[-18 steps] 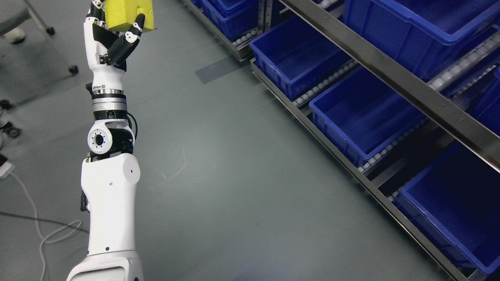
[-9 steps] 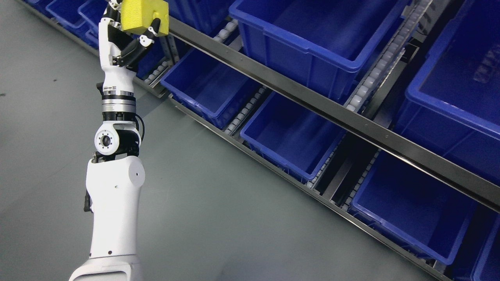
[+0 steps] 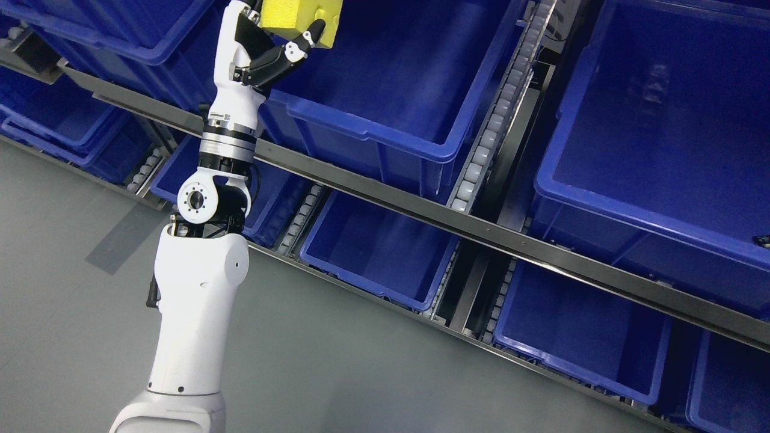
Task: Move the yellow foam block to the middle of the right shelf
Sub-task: 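Extend the left hand over a blue bin on the shelf and open it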
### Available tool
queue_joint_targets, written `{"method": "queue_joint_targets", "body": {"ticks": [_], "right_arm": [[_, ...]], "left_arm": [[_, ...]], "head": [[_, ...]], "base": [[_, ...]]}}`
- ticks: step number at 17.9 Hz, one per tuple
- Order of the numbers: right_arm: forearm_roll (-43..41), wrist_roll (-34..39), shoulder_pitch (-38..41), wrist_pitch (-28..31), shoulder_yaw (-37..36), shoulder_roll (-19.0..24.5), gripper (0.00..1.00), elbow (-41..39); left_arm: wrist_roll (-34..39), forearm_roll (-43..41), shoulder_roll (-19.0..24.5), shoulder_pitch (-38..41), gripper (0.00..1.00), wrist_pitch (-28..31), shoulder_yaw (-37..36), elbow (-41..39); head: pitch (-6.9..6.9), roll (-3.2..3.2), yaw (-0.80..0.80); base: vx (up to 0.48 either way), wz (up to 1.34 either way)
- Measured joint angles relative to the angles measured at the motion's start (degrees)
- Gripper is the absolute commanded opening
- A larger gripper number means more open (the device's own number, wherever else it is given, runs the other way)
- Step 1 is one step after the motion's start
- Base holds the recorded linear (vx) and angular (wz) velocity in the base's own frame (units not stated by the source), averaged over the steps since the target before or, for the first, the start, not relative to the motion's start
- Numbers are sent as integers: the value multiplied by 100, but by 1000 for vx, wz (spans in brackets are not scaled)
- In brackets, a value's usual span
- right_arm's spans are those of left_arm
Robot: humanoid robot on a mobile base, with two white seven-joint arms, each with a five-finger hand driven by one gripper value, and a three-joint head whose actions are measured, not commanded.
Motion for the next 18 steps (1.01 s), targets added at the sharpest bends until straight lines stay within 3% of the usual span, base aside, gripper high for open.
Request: {"method": "queue_joint_targets", "body": {"ticks": [4,8,10,11,13,18], "right_arm": [[0,0,0,0,0,0,100,0],[0,-1,0,12,0,0,100,0],[0,-1,0,18,0,0,100,0],[0,-1,0,21,0,0,100,0],[0,-1,0,21,0,0,100,0],[0,-1,0,5,0,0,100,0]], "left_arm": [[13,11,0,-251,44,633,-328,-295],[443,16,0,-698,45,2160,-530,-443],[920,16,0,-868,47,2608,-610,-430],[1067,18,0,-924,52,2758,-644,-407],[1243,27,0,-1007,78,3006,-718,-333],[1359,136,0,-1141,98,3491,-980,-51]], "head": [[0,0,0],[0,0,0],[0,0,0],[0,0,0],[0,0,0],[0,0,0]], "base": [[135,-197],[60,-63],[26,-23],[15,-23],[0,0],[0,0]]}}
